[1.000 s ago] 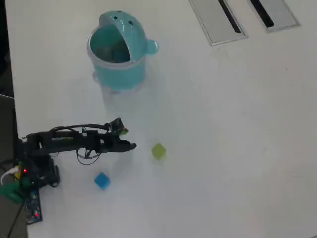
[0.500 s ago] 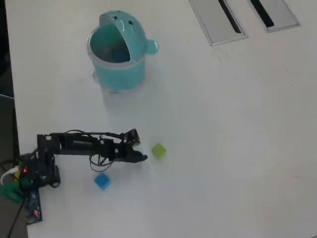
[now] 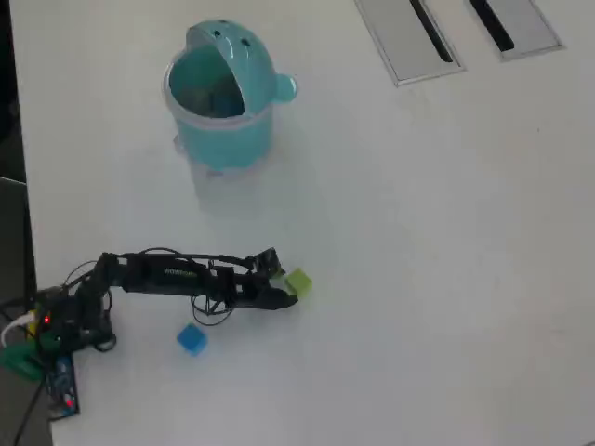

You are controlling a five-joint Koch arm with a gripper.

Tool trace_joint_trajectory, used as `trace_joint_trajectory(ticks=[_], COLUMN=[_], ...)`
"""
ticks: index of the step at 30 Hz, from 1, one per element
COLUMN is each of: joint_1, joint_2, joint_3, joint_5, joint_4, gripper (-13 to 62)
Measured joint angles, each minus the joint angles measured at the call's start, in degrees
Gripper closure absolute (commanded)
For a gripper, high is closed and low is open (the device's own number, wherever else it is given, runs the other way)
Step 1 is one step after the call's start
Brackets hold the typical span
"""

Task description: Grasp RGB lego blocks and put them in the bin one by one.

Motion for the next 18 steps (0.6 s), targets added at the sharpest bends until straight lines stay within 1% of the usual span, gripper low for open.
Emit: trace_joint_trajectory(ticks=[7, 15, 18], joint_1=[0.44, 1.58, 1.85], joint_2=[-5.8, -13.71, -15.29], joint_3=[-5.01, -16.17, -18.81], joint_5=[0.0, 0.09, 0.09], joint_4=[-1.58, -1.93, -1.93], gripper=[16.1, 16.5, 21.1])
